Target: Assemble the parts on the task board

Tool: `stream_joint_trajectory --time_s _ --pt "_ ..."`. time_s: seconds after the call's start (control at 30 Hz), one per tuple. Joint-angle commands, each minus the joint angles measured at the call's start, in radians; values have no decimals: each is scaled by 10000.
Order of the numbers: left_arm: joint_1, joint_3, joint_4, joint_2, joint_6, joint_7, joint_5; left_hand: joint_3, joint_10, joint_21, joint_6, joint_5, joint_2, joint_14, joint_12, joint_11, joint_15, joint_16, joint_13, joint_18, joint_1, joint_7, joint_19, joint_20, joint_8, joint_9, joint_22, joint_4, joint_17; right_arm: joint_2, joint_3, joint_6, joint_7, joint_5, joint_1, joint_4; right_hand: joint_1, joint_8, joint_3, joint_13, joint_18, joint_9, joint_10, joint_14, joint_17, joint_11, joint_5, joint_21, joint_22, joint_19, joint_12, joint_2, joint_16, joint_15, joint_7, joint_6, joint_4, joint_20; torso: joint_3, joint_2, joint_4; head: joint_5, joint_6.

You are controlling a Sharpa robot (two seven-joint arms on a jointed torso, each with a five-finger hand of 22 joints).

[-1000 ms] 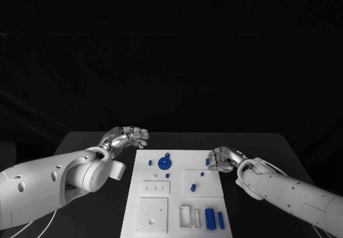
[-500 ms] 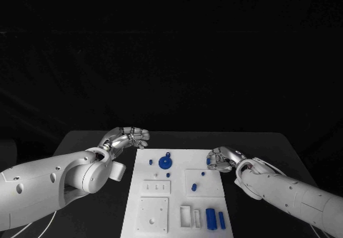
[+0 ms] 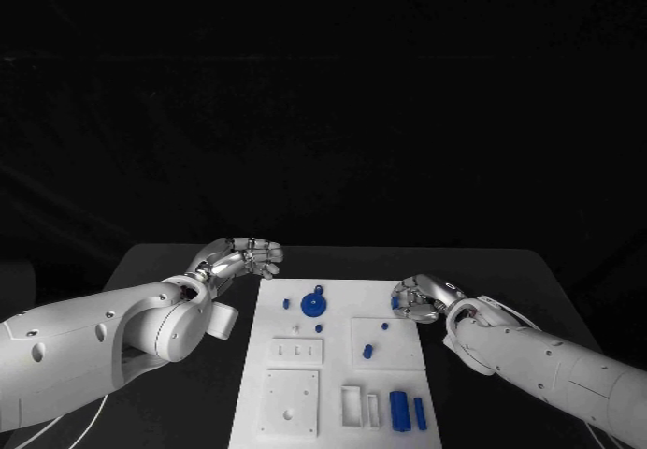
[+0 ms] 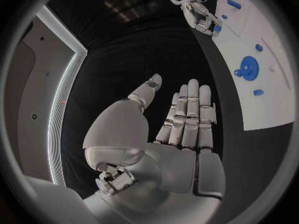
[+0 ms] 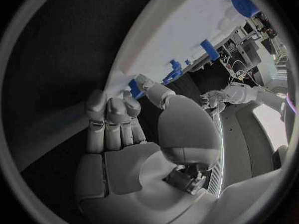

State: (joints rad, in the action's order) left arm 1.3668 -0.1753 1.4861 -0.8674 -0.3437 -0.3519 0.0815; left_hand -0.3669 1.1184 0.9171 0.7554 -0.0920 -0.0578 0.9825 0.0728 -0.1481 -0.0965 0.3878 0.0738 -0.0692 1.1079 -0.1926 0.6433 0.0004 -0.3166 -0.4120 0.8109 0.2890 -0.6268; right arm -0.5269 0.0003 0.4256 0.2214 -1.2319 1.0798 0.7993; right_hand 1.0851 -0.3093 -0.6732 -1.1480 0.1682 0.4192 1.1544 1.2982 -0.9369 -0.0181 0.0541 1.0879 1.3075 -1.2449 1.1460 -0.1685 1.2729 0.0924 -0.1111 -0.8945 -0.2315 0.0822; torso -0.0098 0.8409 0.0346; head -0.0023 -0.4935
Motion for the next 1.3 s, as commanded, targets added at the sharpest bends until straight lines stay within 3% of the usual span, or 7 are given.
stream_joint_trajectory --time_s 0.03,0.23,0.57,1.1,1.3 --pt "8 9 35 8 122 -99 59 59 22 -60 56 14 -31 66 17 4 -37 -64 3 -173 4 -61 -67 1 -4 12 -12 -6 -13 -5 -5 -151 -8 -122 -12 22 49 -63 -101 13 936 21 -27 7 -22 62 -48 23 162 6 26 81 -37 50 -141 -263 7 -10 -4 -16 -9 6 -19" --pt "9 10 42 -5 100 -83 69 59 19 -59 55 15 -31 67 14 4 -38 -68 2 -173 5 -62 -68 2 -3 13 -12 -6 -16 -5 -5 -181 6 -126 -12 32 12 -190 -216 15 936 81 -7 7 -51 93 -51 53 168 -1 42 105 -24 77 -105 -503 26 -2 2 -15 -32 28 -43" --pt "7 9 -70 91 84 -71 103 57 10 -58 51 15 -30 68 7 3 -38 -73 -1 -173 7 -64 -68 2 -1 15 -12 -6 -22 11 -5 -149 113 -134 -12 122 -67 -551 -331 -47 936 284 92 2 -89 319 -52 104 172 20 117 305 -33 286 136 -1169 -4 7 -16 -12 -14 -4 -51" --pt "6 8 -89 118 74 -65 99 57 -24 -58 38 13 -26 72 -14 4 -38 -86 -10 -173 2 -69 -69 2 8 22 -12 -6 -36 1 -5 252 -164 -184 -12 171 -41 -632 -474 -120 936 366 203 15 -117 408 -37 137 165 17 194 399 -28 373 223 -1346 -67 16 -19 -16 -1 -24 -58" --pt "6 8 -94 118 80 -22 99 57 -28 -58 36 13 -27 72 -16 4 -38 -88 -11 -173 3 -69 -69 2 10 22 -12 -6 -38 -84 -5 382 -230 -163 -9 395 47 -617 -658 -109 936 364 198 16 -116 409 21 120 153 27 177 493 -39 378 224 -1348 -41 16 -13 -19 -25 -13 -39"
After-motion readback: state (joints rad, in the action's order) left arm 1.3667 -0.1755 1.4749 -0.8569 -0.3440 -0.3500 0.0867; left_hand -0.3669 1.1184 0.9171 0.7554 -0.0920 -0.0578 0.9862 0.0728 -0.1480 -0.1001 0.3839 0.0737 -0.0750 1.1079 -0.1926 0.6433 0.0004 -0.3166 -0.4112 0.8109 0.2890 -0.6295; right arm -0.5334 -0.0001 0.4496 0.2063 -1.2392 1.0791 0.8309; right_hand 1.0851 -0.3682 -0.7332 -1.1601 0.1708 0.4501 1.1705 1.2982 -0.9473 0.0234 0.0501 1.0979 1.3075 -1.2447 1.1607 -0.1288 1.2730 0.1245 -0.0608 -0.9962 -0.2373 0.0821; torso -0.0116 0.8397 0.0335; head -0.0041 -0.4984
